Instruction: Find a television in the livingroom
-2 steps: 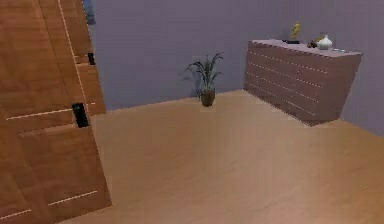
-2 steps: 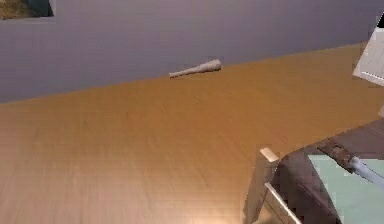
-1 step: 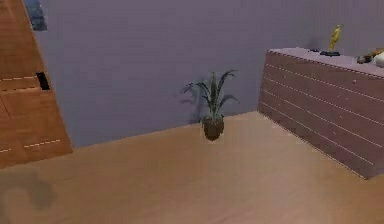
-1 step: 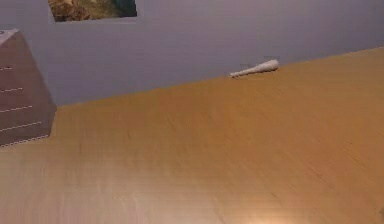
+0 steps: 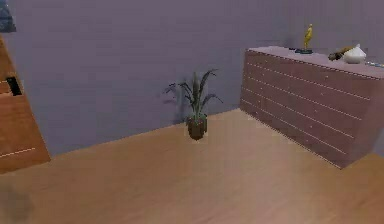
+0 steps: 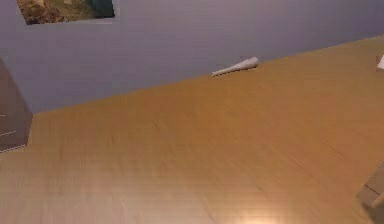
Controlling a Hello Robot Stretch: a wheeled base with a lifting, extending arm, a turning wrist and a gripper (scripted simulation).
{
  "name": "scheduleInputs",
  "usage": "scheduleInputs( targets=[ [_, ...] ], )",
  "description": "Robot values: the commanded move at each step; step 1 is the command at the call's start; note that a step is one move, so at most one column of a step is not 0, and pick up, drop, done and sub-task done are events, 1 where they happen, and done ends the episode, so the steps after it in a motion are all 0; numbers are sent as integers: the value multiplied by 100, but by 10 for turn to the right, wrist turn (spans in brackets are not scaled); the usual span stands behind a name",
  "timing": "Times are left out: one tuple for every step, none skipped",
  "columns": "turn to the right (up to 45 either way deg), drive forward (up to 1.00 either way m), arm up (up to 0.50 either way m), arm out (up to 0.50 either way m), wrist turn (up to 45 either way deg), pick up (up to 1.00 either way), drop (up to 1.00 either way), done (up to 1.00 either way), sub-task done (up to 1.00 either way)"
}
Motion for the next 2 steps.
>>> scheduleInputs(
  targets=[
    [0,10,0,0,0,0,0,0,0],
    [-450,0,0,0,0,0,0,0,0]
  ],
)
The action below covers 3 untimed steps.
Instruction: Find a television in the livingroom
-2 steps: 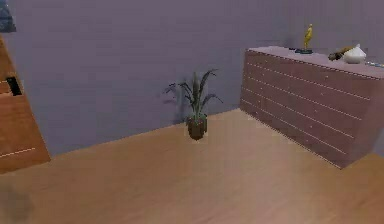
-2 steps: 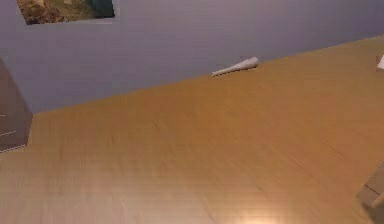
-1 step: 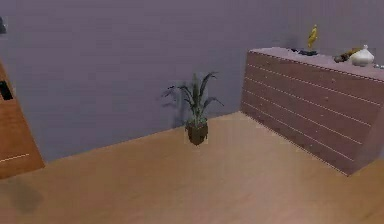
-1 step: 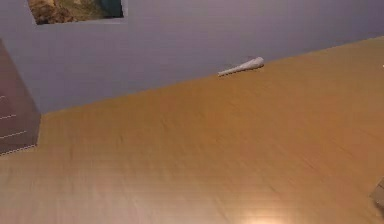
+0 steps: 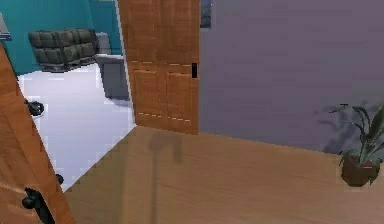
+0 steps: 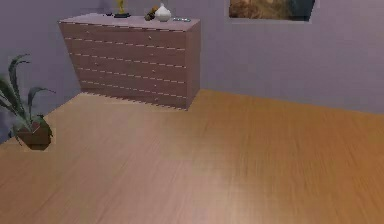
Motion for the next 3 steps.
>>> scheduleInputs(
  targets=[
    [-30,0,0,0,0,0,0,0,0],
    [0,100,0,0,0,0,0,0,0],
    [-30,0,0,0,0,0,0,0,0]
  ],
)
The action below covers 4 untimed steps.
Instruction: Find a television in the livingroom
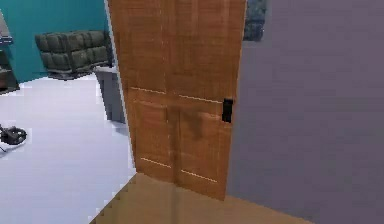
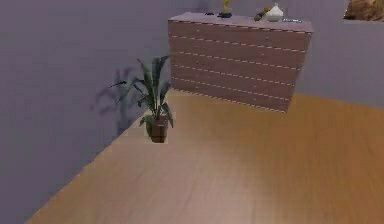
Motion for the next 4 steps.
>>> scheduleInputs(
  targets=[
    [420,0,0,0,0,0,0,0,0],
    [0,5,0,0,0,0,0,0,0],
    [-450,0,0,0,0,0,0,0,0],
    [-120,0,0,0,0,0,0,0,0]
  ],
)
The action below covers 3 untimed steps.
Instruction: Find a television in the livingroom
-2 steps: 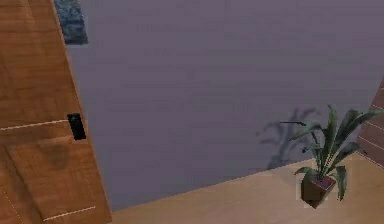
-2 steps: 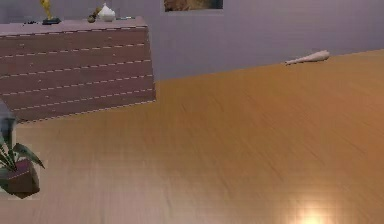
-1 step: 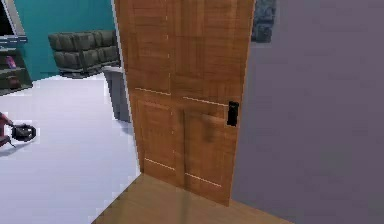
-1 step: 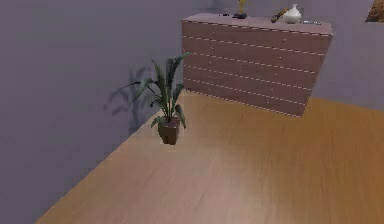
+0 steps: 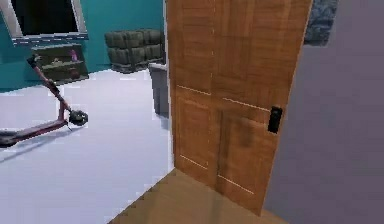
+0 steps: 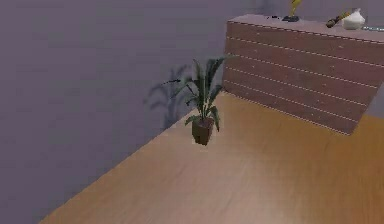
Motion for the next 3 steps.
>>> scheduleInputs(
  targets=[
    [0,10,0,0,0,0,0,0,0],
    [-450,0,0,0,0,0,0,0,0],
    [-120,0,0,0,0,0,0,0,0]
  ],
)
